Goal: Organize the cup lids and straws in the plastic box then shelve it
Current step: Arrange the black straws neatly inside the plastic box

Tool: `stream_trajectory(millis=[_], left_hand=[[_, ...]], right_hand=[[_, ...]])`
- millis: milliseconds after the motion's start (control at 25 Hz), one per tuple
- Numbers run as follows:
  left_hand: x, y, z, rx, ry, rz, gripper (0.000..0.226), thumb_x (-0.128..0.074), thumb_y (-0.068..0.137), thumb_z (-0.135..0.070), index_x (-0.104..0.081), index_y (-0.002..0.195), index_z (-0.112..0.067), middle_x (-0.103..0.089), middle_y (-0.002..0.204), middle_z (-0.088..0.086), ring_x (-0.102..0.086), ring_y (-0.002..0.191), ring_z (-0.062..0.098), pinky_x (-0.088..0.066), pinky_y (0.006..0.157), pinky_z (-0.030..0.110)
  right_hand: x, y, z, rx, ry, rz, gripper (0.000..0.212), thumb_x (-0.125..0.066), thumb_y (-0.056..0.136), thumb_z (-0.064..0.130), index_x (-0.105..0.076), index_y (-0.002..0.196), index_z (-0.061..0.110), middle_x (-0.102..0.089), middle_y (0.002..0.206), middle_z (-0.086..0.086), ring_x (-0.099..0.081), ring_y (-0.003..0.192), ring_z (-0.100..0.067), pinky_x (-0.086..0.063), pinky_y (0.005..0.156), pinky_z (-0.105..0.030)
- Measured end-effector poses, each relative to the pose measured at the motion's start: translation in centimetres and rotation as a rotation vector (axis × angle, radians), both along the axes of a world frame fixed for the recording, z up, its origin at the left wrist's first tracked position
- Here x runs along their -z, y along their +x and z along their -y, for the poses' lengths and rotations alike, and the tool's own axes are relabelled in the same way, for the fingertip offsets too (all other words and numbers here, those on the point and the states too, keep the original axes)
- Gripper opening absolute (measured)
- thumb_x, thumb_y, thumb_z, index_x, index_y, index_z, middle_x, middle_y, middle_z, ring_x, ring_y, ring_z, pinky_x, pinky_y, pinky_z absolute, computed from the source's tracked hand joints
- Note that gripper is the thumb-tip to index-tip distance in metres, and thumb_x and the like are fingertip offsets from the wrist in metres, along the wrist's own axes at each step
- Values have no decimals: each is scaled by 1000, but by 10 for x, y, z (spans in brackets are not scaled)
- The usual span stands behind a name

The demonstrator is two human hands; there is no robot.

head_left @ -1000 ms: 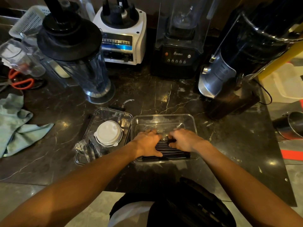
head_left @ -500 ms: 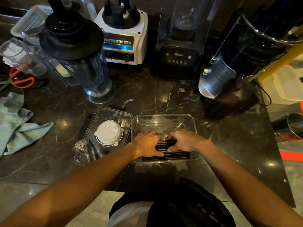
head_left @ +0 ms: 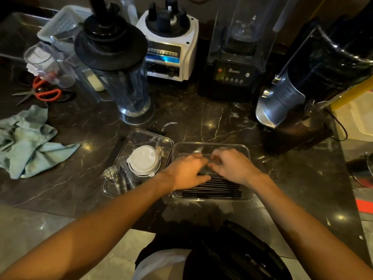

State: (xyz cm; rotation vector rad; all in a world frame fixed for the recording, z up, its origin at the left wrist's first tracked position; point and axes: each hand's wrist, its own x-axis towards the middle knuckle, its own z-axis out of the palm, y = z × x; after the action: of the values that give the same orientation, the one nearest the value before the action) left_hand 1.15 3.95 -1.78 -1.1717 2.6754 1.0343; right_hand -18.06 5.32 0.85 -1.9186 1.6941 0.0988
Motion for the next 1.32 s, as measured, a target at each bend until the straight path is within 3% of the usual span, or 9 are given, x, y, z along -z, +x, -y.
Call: stream_trajectory(millis=[200,280,360,480,640,720,880,1120,1320], left_hand=[[-31,75,17,-268,-129,-106,40,-71,91,-35,-65,129,-23,-62,118,0,-64,102,15,-56,89,36],[-38,114,21,-412,-161,-123,43,-73,88,-34,-66,129,-22,-64,119,1,-66,103,17,-56,91,37],[-38,158,15,-577,-171,-111,46,-76,86,-30,-66,129,-18,-66,118,5,-67,104,21,-56,90,36],[-21,209,-5,-684,-135,9,52,-77,87,-32,-62,134,-16,-63,124,9,-64,112,25,-54,95,38],[18,248,-30,-648,-37,153,76,-80,80,-30,-47,148,-17,-53,138,13,-56,123,33,-50,101,43],[31,252,-38,-582,-51,185,90,-84,75,-37,-40,153,-22,-46,151,10,-51,131,31,-48,106,48],[45,250,-48,-384,-129,156,85,-83,78,-30,-43,153,-26,-41,158,2,-40,140,24,-41,111,44],[47,241,-37,-221,-172,167,70,-72,87,-29,-46,152,-23,-42,158,3,-44,129,24,-38,107,38],[52,240,-33,-220,-160,183,69,-73,86,-38,-50,149,-27,-51,141,5,-47,116,25,-43,103,41]], right_hand=[[-32,56,28,-32,-172,10,22,-67,96,29,-67,117,25,-65,108,5,-63,100,-16,-52,85,-36],[-41,83,36,-4,-190,88,22,-66,96,32,-68,116,25,-69,101,7,-66,95,-16,-55,85,-37],[-44,122,36,12,-158,217,16,-69,94,33,-71,108,26,-71,86,10,-69,85,-15,-56,79,-36],[-32,180,22,-79,-48,263,19,-72,91,37,-72,105,25,-71,87,8,-69,86,-15,-55,76,-34],[-7,237,2,-136,115,103,38,-72,89,52,-58,71,21,-61,69,5,-60,69,-16,-45,56,-31],[3,249,-9,-136,183,-7,46,-70,88,60,-49,69,24,-58,73,3,-57,72,-20,-37,55,-29],[24,254,-22,-147,185,-126,52,-65,87,70,-54,77,20,-63,83,-2,-64,84,-24,-45,67,-31],[51,260,-32,-119,56,-211,72,-64,81,77,-70,107,11,-73,101,-7,-70,95,-24,-45,71,-31],[62,270,-50,-265,-181,-300,63,-66,91,58,-60,128,7,-65,118,-10,-66,106,-23,-51,78,-32]])
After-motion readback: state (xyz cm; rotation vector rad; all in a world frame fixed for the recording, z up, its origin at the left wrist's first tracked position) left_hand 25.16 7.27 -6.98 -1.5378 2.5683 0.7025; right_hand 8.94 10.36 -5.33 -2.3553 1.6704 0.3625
